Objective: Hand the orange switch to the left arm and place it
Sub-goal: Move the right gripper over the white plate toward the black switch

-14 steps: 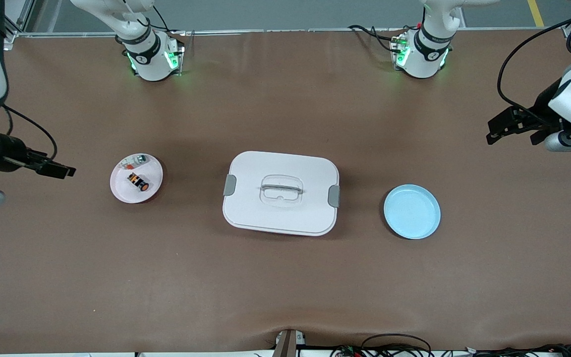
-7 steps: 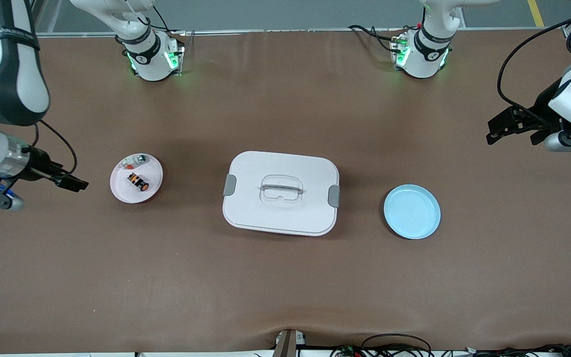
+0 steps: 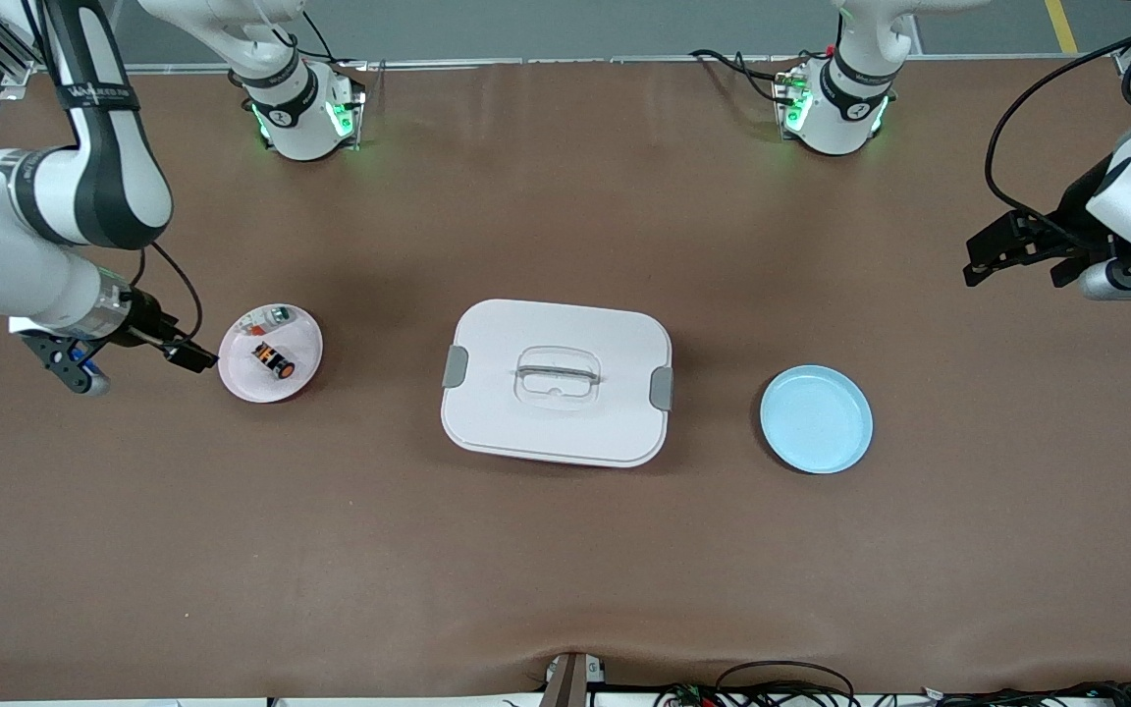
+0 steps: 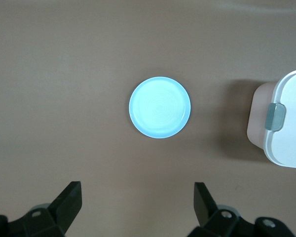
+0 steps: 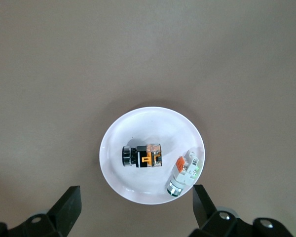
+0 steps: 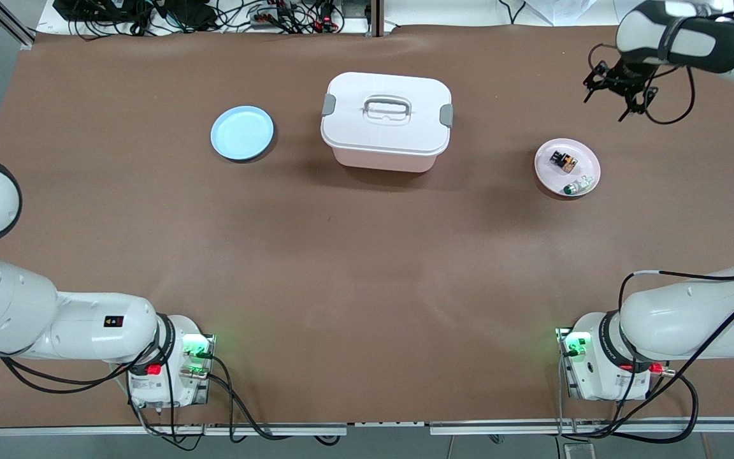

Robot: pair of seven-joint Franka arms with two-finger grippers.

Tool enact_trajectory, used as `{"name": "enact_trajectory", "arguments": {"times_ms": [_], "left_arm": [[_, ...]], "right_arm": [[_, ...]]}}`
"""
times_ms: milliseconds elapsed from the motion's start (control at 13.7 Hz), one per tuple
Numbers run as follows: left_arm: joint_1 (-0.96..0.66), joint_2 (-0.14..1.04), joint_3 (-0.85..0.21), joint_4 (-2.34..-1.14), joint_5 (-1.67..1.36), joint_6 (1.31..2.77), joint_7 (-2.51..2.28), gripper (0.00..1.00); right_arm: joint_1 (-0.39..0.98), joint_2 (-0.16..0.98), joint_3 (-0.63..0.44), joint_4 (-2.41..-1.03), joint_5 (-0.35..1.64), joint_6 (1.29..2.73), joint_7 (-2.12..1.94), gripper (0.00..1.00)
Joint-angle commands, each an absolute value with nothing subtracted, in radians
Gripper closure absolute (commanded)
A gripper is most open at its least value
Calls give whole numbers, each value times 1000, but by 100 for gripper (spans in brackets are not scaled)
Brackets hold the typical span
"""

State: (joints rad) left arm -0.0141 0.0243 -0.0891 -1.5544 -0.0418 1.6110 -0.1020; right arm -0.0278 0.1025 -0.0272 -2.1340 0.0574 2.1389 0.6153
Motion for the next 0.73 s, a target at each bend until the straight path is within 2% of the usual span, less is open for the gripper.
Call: {"name": "enact_trajectory", "arguments": {"times_ms": [0,219,512,658], "left_arm": [[-8,25,-97,-1540,-38,1595,-92,0],[-3,25,-97,-1540,-38,1597,-89,0],[-9,25,-95,-1540,-38,1595,-92,0],[-9,25,-97,-1539,-38,1595,-95,0]], "right_arm": [[-8,66,-25,-2250,61,2259,655,0],[9,87,-25,-2319,63,2388,670,0],[34,133,-25,-2341,63,2457,670,0],[35,161,-25,-2376,63,2547,670,0]]}}
